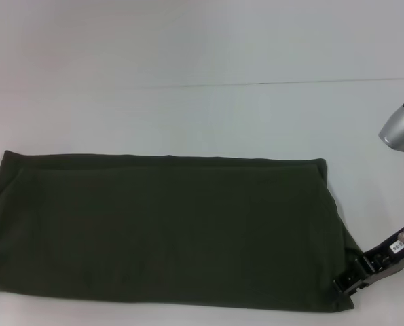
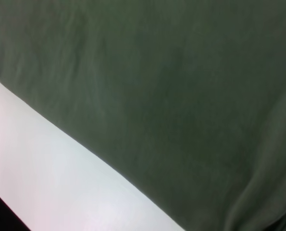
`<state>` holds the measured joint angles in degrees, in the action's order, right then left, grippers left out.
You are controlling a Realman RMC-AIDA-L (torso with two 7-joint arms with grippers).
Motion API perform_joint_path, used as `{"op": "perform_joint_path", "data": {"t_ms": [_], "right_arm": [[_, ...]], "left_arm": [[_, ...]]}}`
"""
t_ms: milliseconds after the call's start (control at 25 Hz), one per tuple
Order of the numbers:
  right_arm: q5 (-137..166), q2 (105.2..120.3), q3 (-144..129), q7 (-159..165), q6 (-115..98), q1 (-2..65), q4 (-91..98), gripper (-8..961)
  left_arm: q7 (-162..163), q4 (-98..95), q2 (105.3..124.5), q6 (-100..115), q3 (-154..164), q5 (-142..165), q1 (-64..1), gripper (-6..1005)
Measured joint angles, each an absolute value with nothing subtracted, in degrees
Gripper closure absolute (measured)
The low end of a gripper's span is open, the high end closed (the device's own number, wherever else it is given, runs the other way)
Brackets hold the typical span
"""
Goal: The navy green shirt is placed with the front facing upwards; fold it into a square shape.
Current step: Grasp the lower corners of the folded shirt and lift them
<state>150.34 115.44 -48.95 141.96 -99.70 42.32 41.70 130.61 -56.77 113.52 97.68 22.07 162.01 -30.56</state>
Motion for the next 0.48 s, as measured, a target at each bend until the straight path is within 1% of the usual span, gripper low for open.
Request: {"op": "perform_joint_path", "data": {"t_ms": [160, 320, 400, 480], "right_arm": [[150.27, 114.36, -48.95, 142.96, -101.25, 42.98, 41.69, 655], [150.20, 112.69, -48.56, 144.29, -103.93, 44.24, 41.69, 580], [150.19, 111.84, -47.96, 144.66, -105.33, 44.85, 41.68, 325], [150.20, 111.02, -46.58, 144.80, -106.54, 45.29, 41.68, 300]], "left_arm": [[130.70, -56.77, 113.44, 97.69, 22.06, 161.96, -30.62, 973], [130.79, -56.77, 113.36, 97.69, 22.06, 161.99, -30.90, 973], [130.83, -56.77, 113.31, 97.69, 22.05, 162.00, -30.94, 973], [130.91, -56.77, 113.27, 97.71, 22.01, 161.99, -30.99, 973]]}}
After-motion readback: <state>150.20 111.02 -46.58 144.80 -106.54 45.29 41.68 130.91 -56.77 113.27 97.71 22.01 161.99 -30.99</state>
